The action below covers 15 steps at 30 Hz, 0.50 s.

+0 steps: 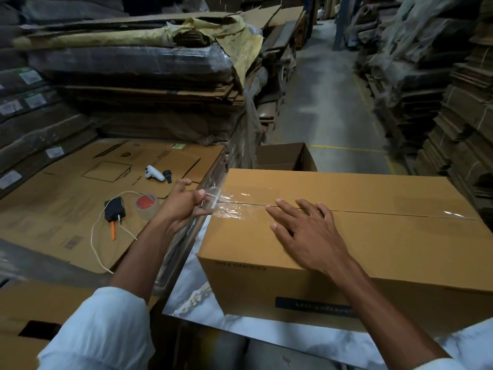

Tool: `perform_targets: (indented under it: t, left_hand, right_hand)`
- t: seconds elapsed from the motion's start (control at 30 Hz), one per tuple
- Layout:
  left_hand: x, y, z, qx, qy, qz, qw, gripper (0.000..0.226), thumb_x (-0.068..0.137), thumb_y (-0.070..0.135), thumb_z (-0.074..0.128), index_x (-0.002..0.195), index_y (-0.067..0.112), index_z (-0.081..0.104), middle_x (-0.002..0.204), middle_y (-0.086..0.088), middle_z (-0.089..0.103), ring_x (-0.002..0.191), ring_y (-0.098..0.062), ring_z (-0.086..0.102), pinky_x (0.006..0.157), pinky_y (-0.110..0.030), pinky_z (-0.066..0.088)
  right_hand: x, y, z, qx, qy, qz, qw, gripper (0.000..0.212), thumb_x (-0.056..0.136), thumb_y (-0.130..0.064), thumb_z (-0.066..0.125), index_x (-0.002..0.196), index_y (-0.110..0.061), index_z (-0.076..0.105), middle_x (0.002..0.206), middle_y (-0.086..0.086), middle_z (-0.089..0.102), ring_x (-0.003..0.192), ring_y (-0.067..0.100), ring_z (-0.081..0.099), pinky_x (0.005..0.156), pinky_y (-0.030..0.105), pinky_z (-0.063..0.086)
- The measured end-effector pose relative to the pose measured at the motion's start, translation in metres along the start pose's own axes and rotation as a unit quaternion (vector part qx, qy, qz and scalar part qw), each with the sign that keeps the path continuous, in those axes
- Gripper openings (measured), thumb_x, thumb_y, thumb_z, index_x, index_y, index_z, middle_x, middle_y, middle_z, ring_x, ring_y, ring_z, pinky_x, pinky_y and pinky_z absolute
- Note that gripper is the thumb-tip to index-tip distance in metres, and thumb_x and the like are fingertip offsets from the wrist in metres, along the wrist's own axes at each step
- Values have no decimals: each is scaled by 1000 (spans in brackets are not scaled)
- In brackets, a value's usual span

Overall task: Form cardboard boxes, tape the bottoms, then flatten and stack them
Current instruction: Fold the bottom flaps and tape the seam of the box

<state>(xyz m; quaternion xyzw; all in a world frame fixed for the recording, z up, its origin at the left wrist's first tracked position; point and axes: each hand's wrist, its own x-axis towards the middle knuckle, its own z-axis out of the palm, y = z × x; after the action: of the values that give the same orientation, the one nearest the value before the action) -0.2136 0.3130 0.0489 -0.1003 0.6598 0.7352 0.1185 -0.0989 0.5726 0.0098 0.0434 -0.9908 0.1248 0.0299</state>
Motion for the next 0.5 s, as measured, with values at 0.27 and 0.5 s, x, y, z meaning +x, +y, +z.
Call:
perform_targets:
  t: [0.27,0.5]
  left_hand:
    - [-5,-28,-9,-36,26,81,996,32,105,-2,39,132,13,30,114,-19,49,94,-28,70,65,-35,64]
    - [2,-37,-4,69,42,178,981,16,108,3,26,111,17,22,102,-8,42,73,-3,73,70,-34,65]
  right_hand:
    - [2,0,5,0,6,12,1000,54,102,-64,10,155,-54,17,164,-24,16,154,15,12,124,52,2]
    - [2,-2,6,-8,7,22,1000,52,103,-64,10,154,-55,15,164,-25,15,154,14,12,125,51,2]
